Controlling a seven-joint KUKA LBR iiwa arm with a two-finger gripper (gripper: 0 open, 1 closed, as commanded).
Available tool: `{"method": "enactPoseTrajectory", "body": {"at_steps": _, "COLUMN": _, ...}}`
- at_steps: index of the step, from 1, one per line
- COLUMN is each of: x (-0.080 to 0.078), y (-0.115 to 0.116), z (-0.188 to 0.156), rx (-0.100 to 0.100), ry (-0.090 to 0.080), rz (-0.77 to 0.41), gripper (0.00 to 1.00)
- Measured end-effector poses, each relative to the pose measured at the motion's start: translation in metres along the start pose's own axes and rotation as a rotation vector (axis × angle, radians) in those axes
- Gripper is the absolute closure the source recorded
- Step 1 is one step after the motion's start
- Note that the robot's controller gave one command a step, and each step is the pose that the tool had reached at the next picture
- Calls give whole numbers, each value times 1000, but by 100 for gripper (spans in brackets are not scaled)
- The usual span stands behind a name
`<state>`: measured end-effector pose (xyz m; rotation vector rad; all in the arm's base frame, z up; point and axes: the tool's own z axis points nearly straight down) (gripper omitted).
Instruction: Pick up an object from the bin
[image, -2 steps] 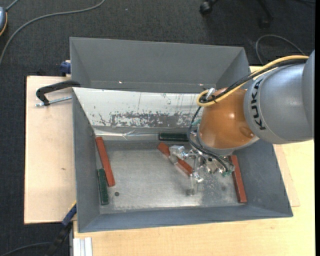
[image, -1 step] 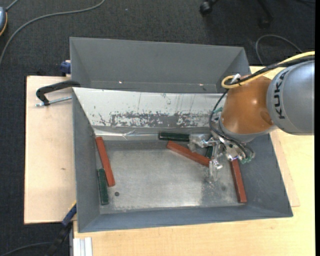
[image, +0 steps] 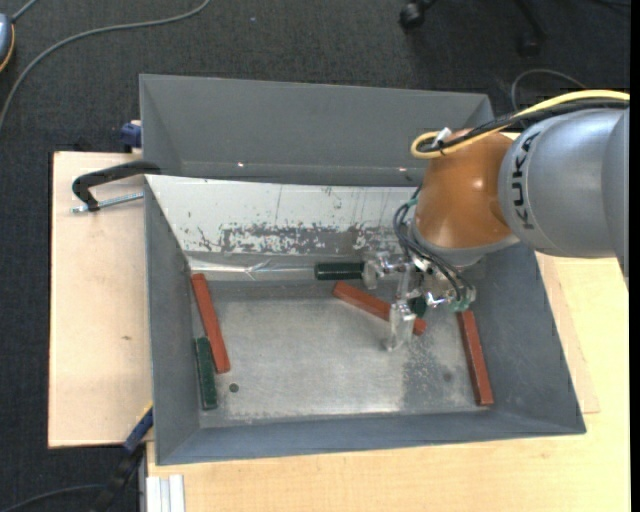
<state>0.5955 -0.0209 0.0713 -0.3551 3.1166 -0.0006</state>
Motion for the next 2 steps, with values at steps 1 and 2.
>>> {"method": "enactPoseTrajectory", "body": {"at_steps": 1, "x": 0, "y": 0, "z": 0, "rx": -1, "ry": 0, "rz": 0, "gripper": 100}}
{"method": "enactPoseTrajectory", "body": {"at_steps": 2, "x": 18, "y": 20, "z": -154, "rx": 2, "ry": -10, "rz": -31, "gripper": 100}}
